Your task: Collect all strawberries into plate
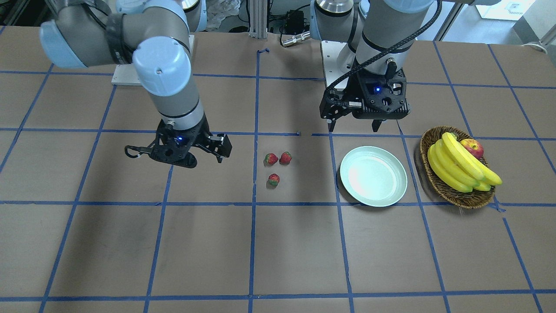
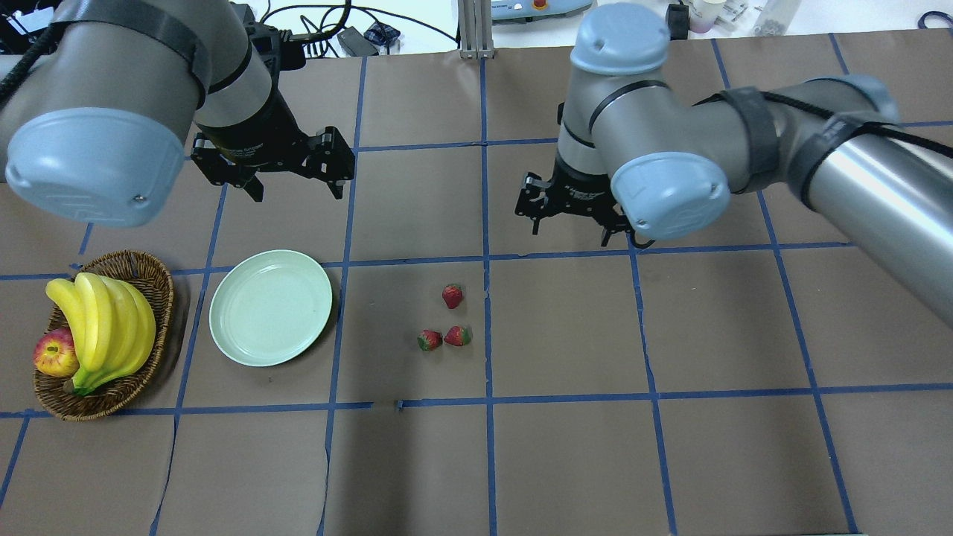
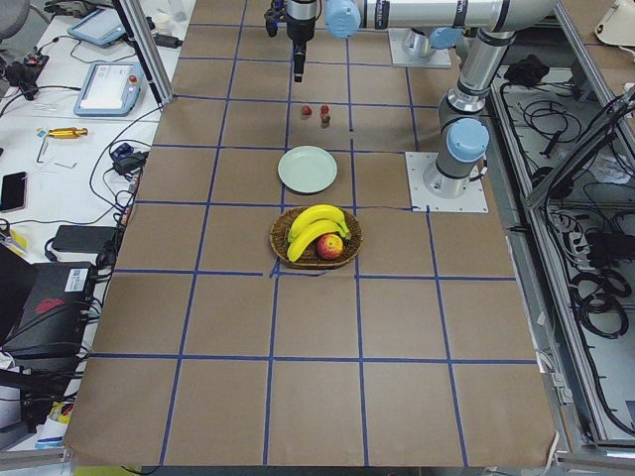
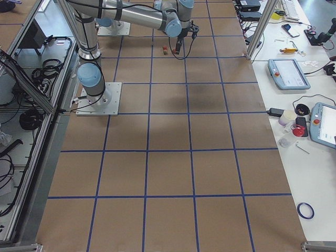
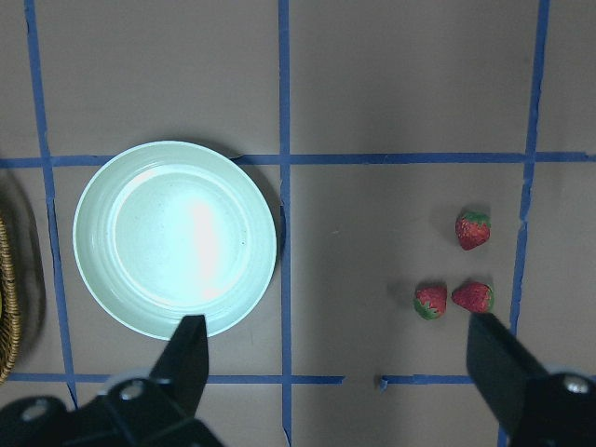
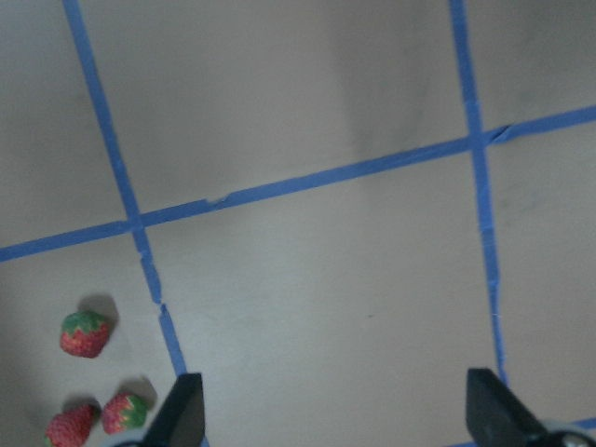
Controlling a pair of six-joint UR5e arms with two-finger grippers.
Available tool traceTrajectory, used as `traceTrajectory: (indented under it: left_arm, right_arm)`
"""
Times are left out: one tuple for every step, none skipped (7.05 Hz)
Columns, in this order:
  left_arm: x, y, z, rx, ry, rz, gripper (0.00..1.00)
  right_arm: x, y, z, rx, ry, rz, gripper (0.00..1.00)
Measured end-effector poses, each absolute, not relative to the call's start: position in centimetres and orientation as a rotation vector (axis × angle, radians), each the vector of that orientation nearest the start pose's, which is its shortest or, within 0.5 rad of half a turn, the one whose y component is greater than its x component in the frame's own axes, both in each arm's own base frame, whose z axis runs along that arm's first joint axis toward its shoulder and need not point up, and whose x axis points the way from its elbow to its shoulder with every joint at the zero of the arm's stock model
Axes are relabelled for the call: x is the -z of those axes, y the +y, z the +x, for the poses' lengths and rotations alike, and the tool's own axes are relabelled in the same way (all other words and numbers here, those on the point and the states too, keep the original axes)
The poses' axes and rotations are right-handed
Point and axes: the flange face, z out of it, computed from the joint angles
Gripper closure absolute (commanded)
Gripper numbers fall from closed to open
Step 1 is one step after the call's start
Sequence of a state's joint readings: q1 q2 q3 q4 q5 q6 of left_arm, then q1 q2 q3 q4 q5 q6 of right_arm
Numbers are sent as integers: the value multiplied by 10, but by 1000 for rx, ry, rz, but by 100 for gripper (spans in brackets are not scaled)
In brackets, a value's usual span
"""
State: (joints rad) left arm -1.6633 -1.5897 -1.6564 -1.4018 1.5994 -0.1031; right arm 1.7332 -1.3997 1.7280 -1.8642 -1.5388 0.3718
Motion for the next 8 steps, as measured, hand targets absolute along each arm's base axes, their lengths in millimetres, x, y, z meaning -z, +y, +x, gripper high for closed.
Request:
traceTrajectory:
  left_arm:
    - [-452, -490, -177, 99, 3117, -19, 0]
    - [-450, -491, -178, 93, 3117, -21, 0]
    - [-449, -491, -178, 89, 3117, -22, 0]
    - [-450, -492, -179, 91, 3116, -22, 0]
    - [-454, -493, -178, 100, 3116, -23, 0]
    - [-460, -494, -177, 112, 3117, -28, 0]
    - [-471, -495, -175, 109, 3118, -32, 0]
    - [-483, -493, -174, 81, 3118, -39, 0]
  right_arm:
    - [-376, -510, 191, -68, 3136, 275, 0]
    - [-403, -509, 168, -124, 3173, 218, 0]
    - [-436, -506, 155, -200, 3187, 187, 0]
    - [-468, -505, 152, -215, 3188, 174, 0]
    - [-492, -508, 152, -153, 3184, 171, 0]
    - [-505, -512, 153, -74, 3179, 172, 0]
    - [-512, -512, 155, -30, 3175, 167, 0]
    - [-514, -512, 159, 1, 3174, 158, 0]
